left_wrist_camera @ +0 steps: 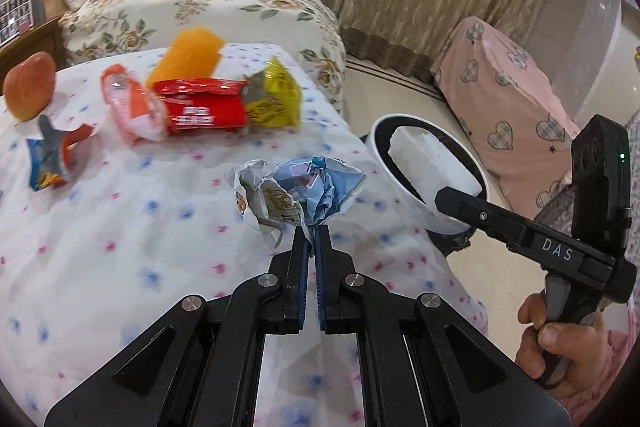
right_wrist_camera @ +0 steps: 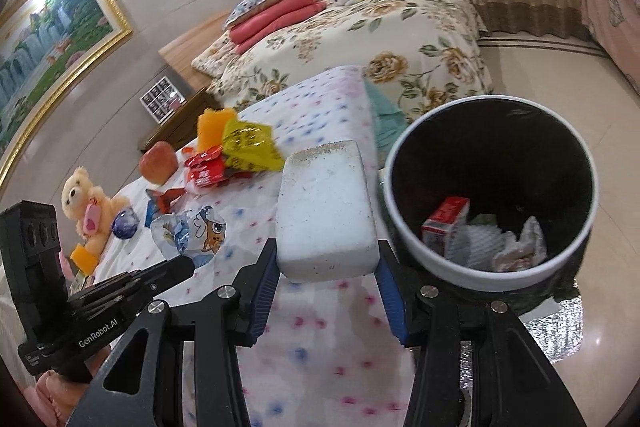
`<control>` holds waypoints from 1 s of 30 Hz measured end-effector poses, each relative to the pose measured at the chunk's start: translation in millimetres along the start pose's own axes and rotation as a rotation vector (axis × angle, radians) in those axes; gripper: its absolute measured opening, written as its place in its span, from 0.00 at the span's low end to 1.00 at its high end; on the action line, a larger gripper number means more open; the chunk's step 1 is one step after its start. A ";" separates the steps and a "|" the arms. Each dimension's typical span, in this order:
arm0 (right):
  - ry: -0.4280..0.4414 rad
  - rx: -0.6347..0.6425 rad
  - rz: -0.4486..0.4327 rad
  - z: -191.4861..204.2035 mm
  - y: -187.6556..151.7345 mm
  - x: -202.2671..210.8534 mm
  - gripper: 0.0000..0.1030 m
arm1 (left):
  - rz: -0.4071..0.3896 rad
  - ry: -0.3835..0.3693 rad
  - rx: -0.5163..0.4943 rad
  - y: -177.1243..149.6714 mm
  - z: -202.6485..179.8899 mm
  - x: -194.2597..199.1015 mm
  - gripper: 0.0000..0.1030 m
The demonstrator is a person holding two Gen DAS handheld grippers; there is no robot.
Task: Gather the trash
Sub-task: 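Carry the foil wrapper with the left tool while the right tool carries the foam block over the bin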
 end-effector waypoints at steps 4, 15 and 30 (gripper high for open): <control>-0.020 -0.023 -0.011 -15.2 1.8 6.1 0.47 | 0.010 -0.010 -0.018 5.1 -10.5 -7.7 0.03; -0.062 -0.084 -0.041 -50.2 8.6 18.0 0.47 | 0.022 -0.034 -0.074 20.5 -39.6 -25.0 0.03; -0.095 -0.119 -0.055 -78.0 16.8 21.6 0.47 | 0.031 -0.055 -0.145 44.5 -77.5 -50.1 0.03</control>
Point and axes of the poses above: each gripper's, at about its wrist camera, not at the fingertips, and x roughly against the way its jaws point, z to its left, y to its top, the point moved 2 cm from there along -x, roughly the way its jaws point, and after that the axes turned 5 degrees about -x, right-handed, at the moved point
